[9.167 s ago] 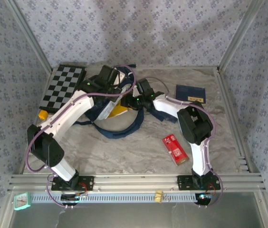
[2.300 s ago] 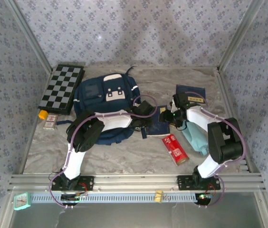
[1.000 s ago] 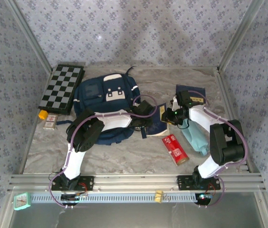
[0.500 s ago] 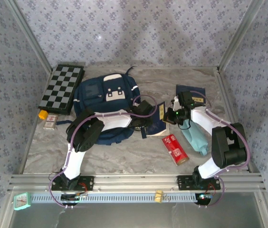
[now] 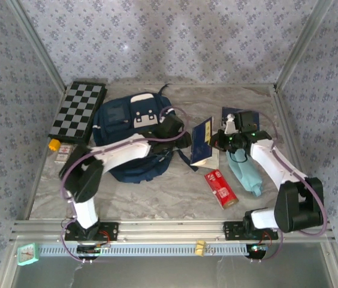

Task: Pack the student bag

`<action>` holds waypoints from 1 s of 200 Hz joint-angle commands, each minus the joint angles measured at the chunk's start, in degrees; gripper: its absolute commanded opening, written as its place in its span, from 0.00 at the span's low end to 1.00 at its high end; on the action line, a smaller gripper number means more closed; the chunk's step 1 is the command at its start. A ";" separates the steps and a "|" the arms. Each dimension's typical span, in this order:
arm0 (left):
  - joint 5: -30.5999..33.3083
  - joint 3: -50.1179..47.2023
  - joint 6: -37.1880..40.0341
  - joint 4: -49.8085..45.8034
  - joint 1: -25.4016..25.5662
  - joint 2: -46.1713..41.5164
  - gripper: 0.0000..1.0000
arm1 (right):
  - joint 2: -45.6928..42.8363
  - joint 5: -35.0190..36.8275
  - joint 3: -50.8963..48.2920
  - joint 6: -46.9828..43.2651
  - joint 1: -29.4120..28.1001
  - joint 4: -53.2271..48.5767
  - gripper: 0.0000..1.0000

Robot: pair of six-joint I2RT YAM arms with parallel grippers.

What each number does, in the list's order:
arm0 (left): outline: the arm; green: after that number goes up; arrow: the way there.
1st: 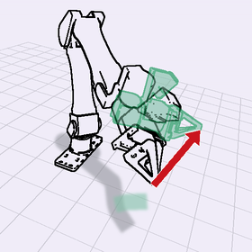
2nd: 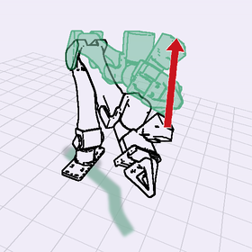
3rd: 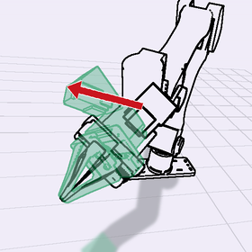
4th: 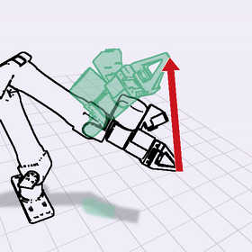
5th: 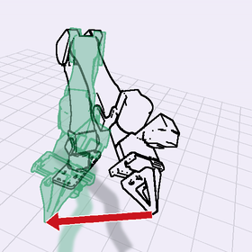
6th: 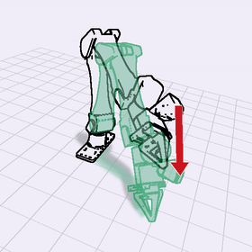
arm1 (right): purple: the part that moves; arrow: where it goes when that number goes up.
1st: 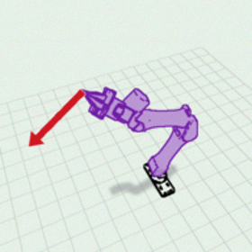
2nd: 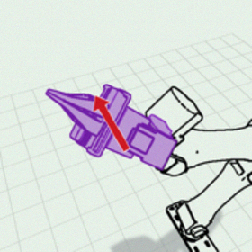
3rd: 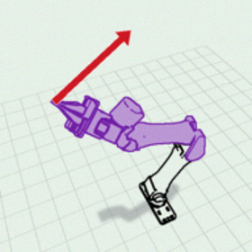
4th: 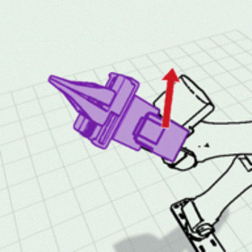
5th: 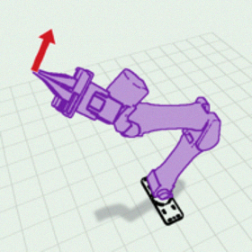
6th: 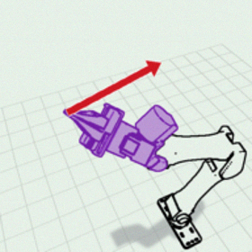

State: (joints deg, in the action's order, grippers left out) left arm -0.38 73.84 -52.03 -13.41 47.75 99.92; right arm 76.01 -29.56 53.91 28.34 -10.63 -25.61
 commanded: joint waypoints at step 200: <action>-37.65 -14.91 -7.56 32.71 -16.56 -18.10 0.99 | -6.58 -16.59 6.57 25.45 -7.35 30.83 0.00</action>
State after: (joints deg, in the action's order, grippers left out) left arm -35.90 56.82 -58.06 16.47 31.11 81.56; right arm 69.58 -44.99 58.33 50.39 -16.78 -2.17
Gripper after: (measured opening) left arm 0.990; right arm 0.053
